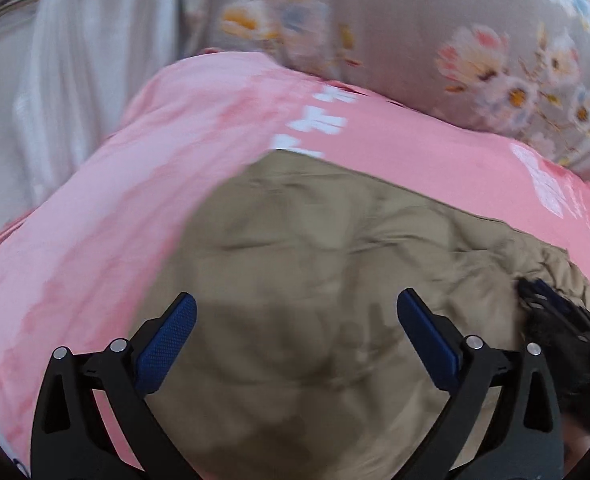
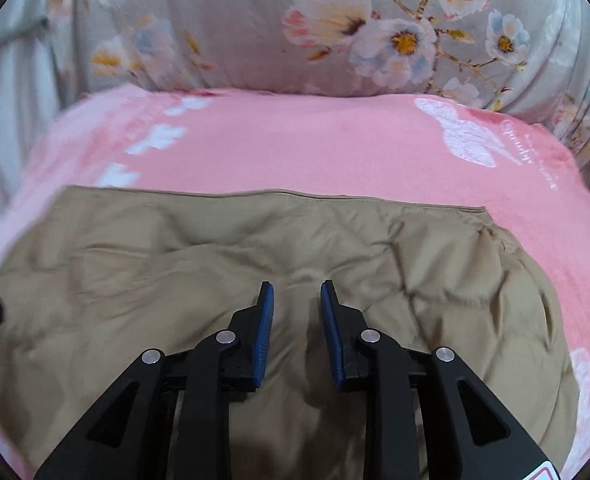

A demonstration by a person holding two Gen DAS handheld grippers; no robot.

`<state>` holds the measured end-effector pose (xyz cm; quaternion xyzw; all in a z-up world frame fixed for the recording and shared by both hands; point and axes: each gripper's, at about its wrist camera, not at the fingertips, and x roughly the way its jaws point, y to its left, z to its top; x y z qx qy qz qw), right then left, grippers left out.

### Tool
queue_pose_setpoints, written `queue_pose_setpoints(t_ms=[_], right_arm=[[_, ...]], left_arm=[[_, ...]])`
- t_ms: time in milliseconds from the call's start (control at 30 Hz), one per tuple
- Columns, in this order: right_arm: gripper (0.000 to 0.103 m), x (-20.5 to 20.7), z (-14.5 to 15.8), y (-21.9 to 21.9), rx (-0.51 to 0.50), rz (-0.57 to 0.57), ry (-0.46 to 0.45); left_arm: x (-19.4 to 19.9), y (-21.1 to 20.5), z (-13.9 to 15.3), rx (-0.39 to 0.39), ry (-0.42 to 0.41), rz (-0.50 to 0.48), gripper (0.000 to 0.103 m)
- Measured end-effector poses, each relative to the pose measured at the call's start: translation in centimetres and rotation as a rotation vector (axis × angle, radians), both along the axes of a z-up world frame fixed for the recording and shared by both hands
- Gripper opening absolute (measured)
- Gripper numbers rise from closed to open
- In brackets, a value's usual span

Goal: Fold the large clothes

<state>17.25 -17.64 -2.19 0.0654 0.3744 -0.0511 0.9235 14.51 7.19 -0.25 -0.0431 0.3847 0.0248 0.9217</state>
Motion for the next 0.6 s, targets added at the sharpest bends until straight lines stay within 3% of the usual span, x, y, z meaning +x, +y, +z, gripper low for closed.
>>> queue_pose_setpoints(t_ms=[200,267,400,600], right_arm=[[0.024,-5.2,0.8,2.6,0.049,0.103,-0.011],[0.024,-5.4,0.0,2.9,0.055,0.108,0.014],[0.024,-5.2,-1.8,2.6,0.070,0.119,0.026],[0.025,-5.2,-2.8,1.9,0.120,0.125,0.005]], left_arm=[[-2.9,11.1,-3.2,-0.293,0.092,0.208,0.098],[-3.2,12.1,-4.4,-0.337,0.117,0.220,0.098],[-2.8,11.1,-6.4,-0.450,0.162,0.141,0.098],[-2.1,7.8,-6.6,-0.400,0.143,0.068,0.098]])
